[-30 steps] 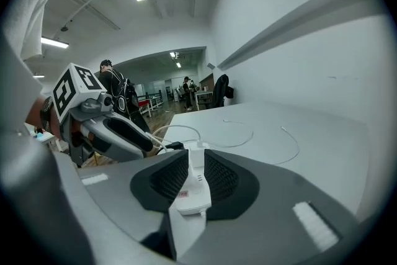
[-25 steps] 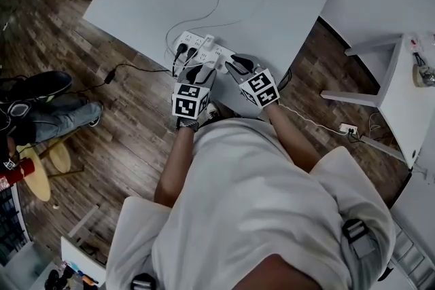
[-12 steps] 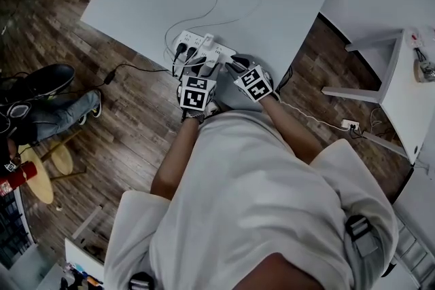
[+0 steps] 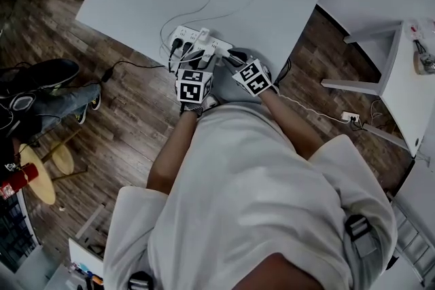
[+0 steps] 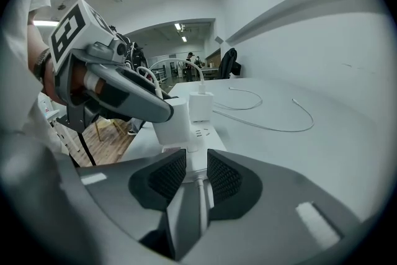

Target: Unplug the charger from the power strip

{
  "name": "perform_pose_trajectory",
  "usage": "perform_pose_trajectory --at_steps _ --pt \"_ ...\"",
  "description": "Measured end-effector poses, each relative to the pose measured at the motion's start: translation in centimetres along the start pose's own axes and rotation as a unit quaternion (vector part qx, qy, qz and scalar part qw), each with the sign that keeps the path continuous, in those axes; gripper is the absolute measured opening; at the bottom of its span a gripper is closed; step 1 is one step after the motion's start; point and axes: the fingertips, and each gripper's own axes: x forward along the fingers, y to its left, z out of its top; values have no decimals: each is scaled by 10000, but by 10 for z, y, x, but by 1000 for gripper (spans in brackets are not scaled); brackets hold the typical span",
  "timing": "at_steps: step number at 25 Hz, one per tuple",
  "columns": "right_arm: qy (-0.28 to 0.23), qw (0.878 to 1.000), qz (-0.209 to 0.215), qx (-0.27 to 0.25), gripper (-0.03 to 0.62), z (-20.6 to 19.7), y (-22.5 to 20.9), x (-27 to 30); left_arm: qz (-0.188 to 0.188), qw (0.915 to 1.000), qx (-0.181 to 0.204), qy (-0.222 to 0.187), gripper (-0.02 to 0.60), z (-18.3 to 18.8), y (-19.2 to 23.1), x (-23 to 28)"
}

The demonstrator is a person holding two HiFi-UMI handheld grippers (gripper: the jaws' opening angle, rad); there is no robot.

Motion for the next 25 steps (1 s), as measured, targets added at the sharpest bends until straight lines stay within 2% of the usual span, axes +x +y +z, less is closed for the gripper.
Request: perform_pose_trajectory --at_steps 7,9,12,14,18,23,25 --pt "-108 9999 -28 66 107 2 0 1 -82 9992 -372 -83 150 0 2 -1" --pt "-103 9999 -39 78 107 2 0 1 -28 9999 -121 17 149 0 1 0" --pt "-94 9999 -38 90 107 2 1 2 161 9979 540 315 144 -3 0 1" --pt "-80 9999 -37 89 107 2 1 0 196 9971 632 381 144 -4 -2 1" --pt "-74 9999 -61 113 107 -1 -1 0 110 9990 343 271 144 -1 -2 0" --pt "-106 9999 -46 99 107 0 0 1 -53 9993 -382 -5 146 0 3 -1" --pt "-139 9999 -60 66 107 1 -1 1 -47 9994 -345 -10 146 0 3 -1"
